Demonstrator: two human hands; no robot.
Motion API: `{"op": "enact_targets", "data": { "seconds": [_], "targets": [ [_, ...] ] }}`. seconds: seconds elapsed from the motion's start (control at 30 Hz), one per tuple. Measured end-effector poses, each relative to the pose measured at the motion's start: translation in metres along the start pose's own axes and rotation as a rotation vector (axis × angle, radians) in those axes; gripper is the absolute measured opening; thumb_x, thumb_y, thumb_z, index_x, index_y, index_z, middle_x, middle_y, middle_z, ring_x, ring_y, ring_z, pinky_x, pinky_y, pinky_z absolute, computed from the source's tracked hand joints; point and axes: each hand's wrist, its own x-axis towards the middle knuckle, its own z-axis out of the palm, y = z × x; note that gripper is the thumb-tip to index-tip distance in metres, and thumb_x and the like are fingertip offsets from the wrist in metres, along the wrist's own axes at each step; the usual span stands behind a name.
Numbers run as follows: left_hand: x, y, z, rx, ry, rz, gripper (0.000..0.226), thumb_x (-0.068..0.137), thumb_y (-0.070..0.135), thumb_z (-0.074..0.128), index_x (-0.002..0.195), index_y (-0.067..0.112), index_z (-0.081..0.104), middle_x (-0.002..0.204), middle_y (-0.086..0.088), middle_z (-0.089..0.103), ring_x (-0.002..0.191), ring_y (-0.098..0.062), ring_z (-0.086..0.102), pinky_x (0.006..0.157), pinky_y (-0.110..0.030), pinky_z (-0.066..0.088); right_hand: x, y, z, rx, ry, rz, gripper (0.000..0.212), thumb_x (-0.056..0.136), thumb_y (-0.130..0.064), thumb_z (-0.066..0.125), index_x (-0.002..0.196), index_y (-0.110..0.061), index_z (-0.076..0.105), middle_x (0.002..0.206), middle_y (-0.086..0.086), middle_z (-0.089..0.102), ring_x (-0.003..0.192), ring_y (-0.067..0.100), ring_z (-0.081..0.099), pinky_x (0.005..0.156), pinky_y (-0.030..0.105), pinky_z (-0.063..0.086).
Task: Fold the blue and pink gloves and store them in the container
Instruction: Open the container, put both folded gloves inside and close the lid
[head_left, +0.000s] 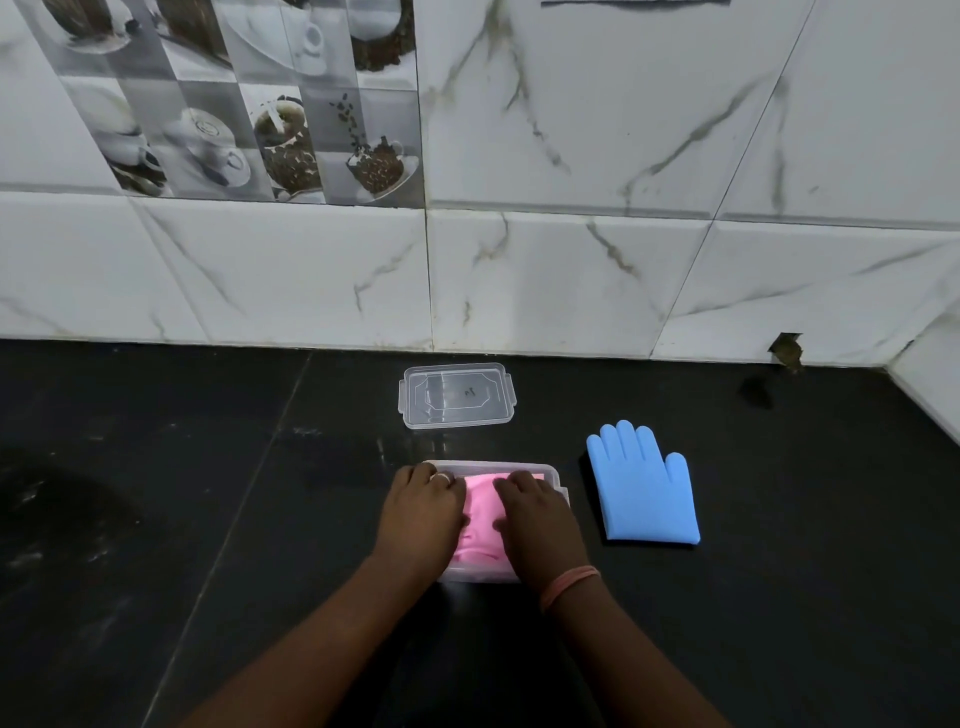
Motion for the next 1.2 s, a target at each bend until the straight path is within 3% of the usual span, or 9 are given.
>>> {"op": "enact_targets", "data": {
  "seconds": [0.17,0.3,0.43,0.53,0.67,0.77,1.0,1.2],
  "targets": [
    [0.001,0.001,-0.003,0.026,-0.015,0.005,0.036,0.098,0.045,0.049,0.121,0.024,0.067,0.126,0.000,0.069,0.123,-0.026,0.052,0.102,-0.045,0.033,0.008,-0.002,0.001,-0.098,-0.085,-0.019,0.061,0.082,-0.031,0.074,0.136,-0.017,0.049,0.142,0.010,0.047,0.123,0.031,0.049,0.102,0.043,0.046],
    [0.001,0.006,-0.012,0.081,-0.003,0.138,0.042,0.090,0.029,0.060,0.130,0.017,0.062,0.129,-0.008,0.064,0.116,-0.031,0.057,0.099,-0.044,0.045,0.009,-0.001,0.000,-0.114,-0.083,-0.031,0.062,0.079,-0.028,0.074,0.135,-0.019,0.049,0.138,0.009,0.047,0.119,0.031,0.049,0.099,0.042,0.046],
    [0.004,0.013,-0.009,0.142,-0.161,0.173,0.038,0.096,0.021,0.054,0.132,0.008,0.060,0.131,-0.013,0.059,0.117,-0.033,0.057,0.101,-0.045,0.043,0.010,-0.003,0.001,-0.132,-0.079,-0.014,0.057,0.080,-0.023,0.071,0.132,-0.018,0.049,0.137,0.009,0.048,0.116,0.032,0.050,0.096,0.042,0.045],
    [0.010,0.015,-0.012,0.141,-0.247,0.173,0.044,0.098,0.026,0.053,0.135,0.003,0.056,0.137,-0.017,0.054,0.118,-0.036,0.059,0.098,-0.046,0.046,0.011,-0.004,0.001,-0.157,-0.130,0.001,0.063,0.080,-0.025,0.075,0.136,-0.018,0.046,0.140,0.009,0.047,0.121,0.032,0.049,0.100,0.043,0.044],
    [0.020,0.011,-0.011,0.082,-0.355,0.208,0.062,0.094,0.028,0.062,0.148,0.003,0.046,0.157,-0.020,0.040,0.129,-0.036,0.054,0.106,-0.046,0.046,0.016,-0.006,0.001,-0.188,-0.206,0.012,0.066,0.081,-0.034,0.075,0.138,-0.016,0.046,0.146,0.012,0.043,0.127,0.035,0.047,0.107,0.047,0.039],
    [0.029,0.006,-0.006,0.094,-0.377,0.250,0.064,0.093,0.025,0.063,0.151,0.006,0.043,0.161,-0.019,0.033,0.133,-0.036,0.051,0.109,-0.046,0.046,0.020,-0.006,0.000,-0.168,-0.237,0.024,0.068,0.085,-0.046,0.068,0.140,-0.013,0.045,0.148,0.015,0.040,0.130,0.037,0.045,0.110,0.049,0.037],
    [0.043,0.001,0.000,0.108,-0.358,0.279,0.064,0.089,0.027,0.072,0.146,0.009,0.049,0.156,-0.016,0.039,0.128,-0.034,0.053,0.106,-0.045,0.049,0.033,-0.007,-0.006,-0.161,-0.330,0.078,0.065,0.088,-0.031,0.067,0.143,-0.012,0.039,0.147,0.015,0.038,0.129,0.037,0.046,0.107,0.049,0.040],
    [0.047,-0.004,-0.007,0.080,-0.270,0.284,0.043,0.086,0.030,0.072,0.126,0.014,0.066,0.129,-0.011,0.060,0.117,-0.032,0.061,0.095,-0.043,0.052,0.040,-0.007,-0.012,-0.209,-0.315,0.086,0.063,0.087,-0.026,0.068,0.142,-0.013,0.039,0.145,0.014,0.041,0.128,0.036,0.046,0.102,0.048,0.044]
  ]
}}
